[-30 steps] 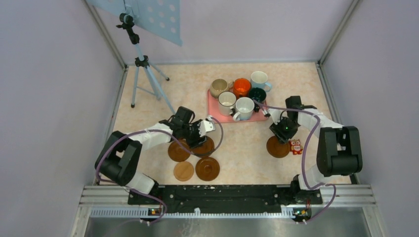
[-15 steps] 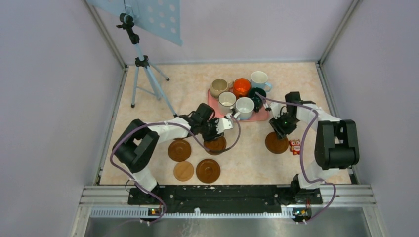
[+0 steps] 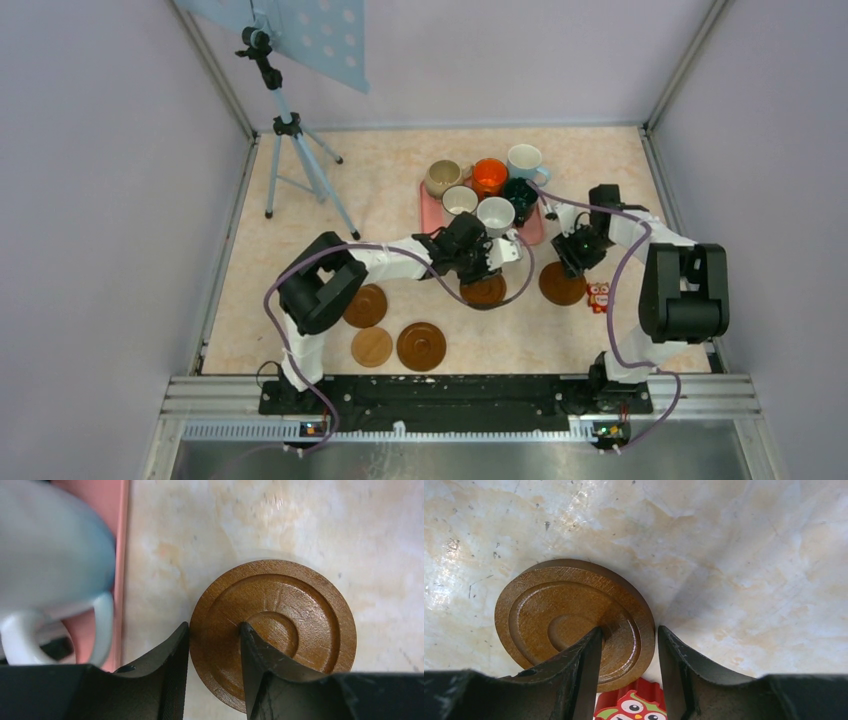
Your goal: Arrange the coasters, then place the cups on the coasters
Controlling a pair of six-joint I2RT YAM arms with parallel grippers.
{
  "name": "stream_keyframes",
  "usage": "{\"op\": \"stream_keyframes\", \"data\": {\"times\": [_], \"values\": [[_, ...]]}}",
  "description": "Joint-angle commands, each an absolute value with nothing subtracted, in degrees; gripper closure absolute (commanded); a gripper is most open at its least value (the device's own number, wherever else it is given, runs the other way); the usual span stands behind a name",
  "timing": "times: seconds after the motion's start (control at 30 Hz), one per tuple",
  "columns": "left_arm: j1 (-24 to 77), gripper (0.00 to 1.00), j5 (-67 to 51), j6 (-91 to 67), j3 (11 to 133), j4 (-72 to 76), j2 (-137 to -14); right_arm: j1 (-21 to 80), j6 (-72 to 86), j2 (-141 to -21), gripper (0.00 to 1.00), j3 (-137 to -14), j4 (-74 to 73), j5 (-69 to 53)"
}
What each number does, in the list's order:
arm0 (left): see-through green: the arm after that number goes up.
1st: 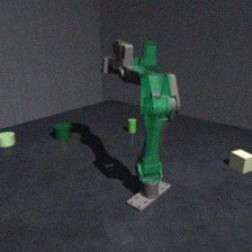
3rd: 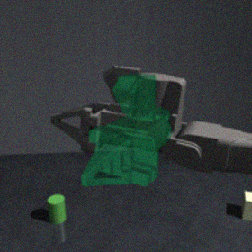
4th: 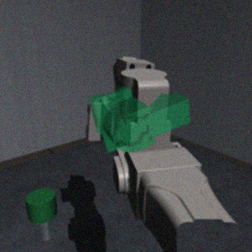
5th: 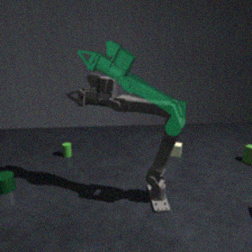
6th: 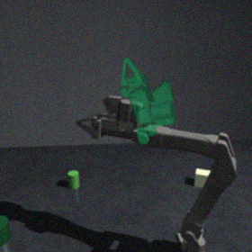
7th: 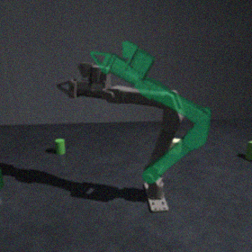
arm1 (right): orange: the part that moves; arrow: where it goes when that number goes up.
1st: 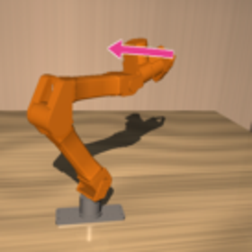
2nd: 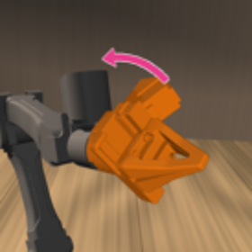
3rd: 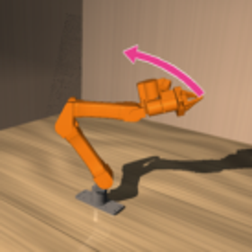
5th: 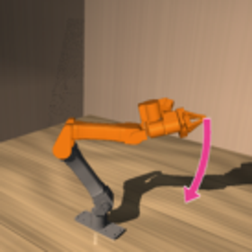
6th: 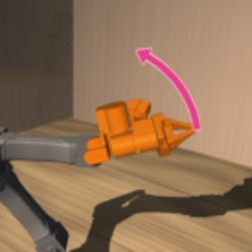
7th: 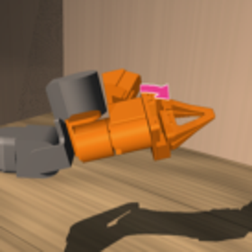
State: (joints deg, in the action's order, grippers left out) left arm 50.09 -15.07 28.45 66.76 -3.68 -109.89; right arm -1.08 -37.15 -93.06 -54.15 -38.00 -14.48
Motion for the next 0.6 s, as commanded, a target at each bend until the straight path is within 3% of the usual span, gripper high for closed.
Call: {"op": "stream_keyframes", "data": {"times": [0.0,0.57], "values": [[51.7,0.57,-12.0,24.7,71.3,-1.4,-114.9,-3.1,-40.5,-95.7,0.55,-53.3,-33.3,-12.3],[55.5,0.56,-11.1,21.5,86.5,-0.9,-126.3,-12.4,-49.7,-96.4,0.55,-54.4,-37.4,-12.4]]}}
